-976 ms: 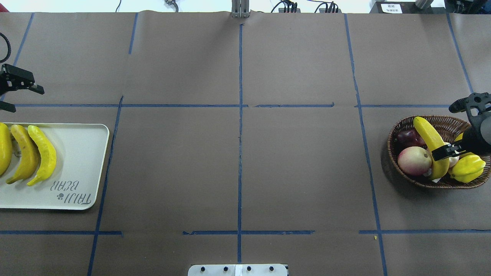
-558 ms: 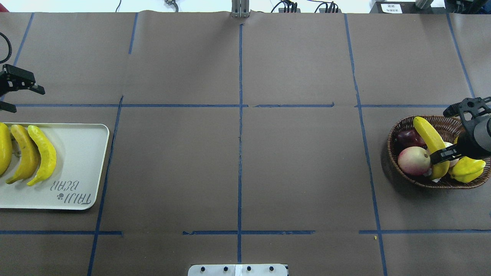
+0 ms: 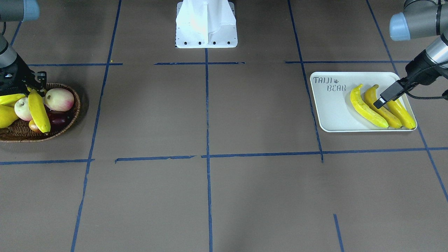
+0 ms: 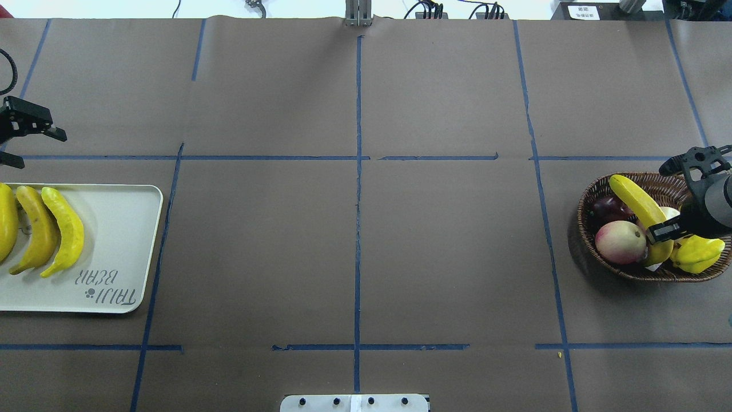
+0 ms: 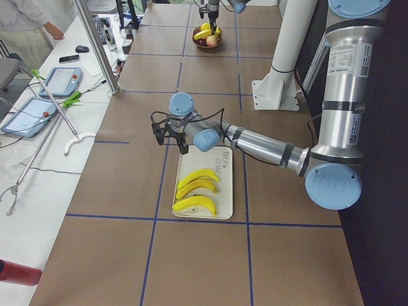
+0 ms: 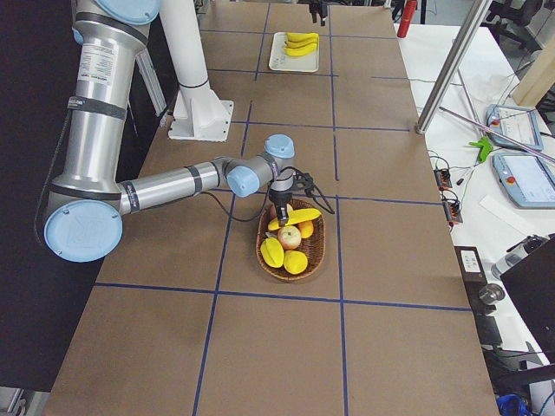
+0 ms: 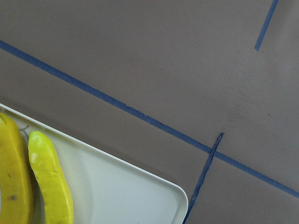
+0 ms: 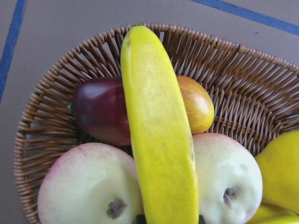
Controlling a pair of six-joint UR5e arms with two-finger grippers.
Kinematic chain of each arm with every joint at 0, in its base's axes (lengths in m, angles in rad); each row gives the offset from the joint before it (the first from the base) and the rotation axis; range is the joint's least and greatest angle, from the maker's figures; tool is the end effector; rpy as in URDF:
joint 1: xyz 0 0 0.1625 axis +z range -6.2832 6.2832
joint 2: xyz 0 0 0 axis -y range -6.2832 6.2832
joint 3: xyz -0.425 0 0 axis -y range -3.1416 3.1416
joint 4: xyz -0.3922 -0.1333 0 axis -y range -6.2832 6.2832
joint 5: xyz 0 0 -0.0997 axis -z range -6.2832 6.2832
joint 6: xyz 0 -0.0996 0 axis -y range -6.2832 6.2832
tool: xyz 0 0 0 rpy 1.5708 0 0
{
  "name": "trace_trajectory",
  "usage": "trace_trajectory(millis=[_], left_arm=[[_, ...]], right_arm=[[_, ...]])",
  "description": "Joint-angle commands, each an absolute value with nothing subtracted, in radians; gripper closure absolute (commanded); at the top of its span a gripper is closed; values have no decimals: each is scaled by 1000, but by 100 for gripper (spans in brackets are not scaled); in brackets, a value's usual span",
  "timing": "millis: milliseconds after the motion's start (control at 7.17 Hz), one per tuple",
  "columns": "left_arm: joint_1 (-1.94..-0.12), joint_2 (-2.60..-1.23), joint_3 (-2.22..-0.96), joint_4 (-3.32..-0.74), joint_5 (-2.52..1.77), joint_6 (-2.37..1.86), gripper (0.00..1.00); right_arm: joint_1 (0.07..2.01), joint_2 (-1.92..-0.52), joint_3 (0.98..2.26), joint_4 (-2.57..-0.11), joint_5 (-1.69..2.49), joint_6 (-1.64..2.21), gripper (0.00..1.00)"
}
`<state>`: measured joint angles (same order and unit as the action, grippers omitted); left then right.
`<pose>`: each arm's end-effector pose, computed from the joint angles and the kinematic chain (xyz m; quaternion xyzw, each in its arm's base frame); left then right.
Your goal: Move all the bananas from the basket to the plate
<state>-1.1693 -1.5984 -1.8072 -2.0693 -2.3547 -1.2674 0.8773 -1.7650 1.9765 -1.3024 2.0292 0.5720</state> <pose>0.1418 -0.4951 0.4671 -0.0318 0.4929 -0.2309 0.8383 -0.2070 -0.3886 0.5304 0.0561 -0.3148 -0.1113 0.9409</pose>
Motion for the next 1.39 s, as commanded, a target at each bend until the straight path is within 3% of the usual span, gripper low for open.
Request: trace_trajectory(millis=[0, 558, 1255], left_arm=[[-1161, -1600, -1807, -2069, -2355, -1273, 0], [-1007, -1640, -1804, -2220, -2355, -1356, 0], [-803, -1923, -1790, -2252, -2206, -1694, 0]], right_arm=[[917, -1761, 2020, -1308, 2048, 566, 86], [1019, -1620, 2053, -1301, 2164, 586, 89], [803, -1310, 1973, -1140, 2155, 898, 88]])
